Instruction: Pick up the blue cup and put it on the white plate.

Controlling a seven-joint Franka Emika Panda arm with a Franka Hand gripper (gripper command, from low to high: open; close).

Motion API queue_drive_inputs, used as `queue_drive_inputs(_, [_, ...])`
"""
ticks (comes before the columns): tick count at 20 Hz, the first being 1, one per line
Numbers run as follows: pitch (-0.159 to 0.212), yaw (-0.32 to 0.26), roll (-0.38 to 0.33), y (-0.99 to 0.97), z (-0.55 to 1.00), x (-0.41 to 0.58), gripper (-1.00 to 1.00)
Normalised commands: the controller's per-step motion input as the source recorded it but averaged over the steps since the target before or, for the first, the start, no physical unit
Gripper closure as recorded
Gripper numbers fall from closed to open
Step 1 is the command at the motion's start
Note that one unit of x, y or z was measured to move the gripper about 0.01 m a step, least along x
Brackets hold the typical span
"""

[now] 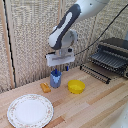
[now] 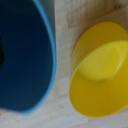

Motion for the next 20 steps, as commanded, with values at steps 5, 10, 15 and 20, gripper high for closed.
queue_drive_inputs(5, [-0.024,0.088,-0.02,-0.08,-0.25,0.157,-1.0])
queue_drive_inputs(10, [-0.017,0.045,0.0,-0.04,-0.13,0.037,1.0])
queue_drive_inputs(15, [-0.003,0.0,0.0,-0.01,-0.01,-0.008,1.0])
queue_drive_inputs(20, [-0.043,-0.031,0.0,0.0,0.02,-0.027,1.0])
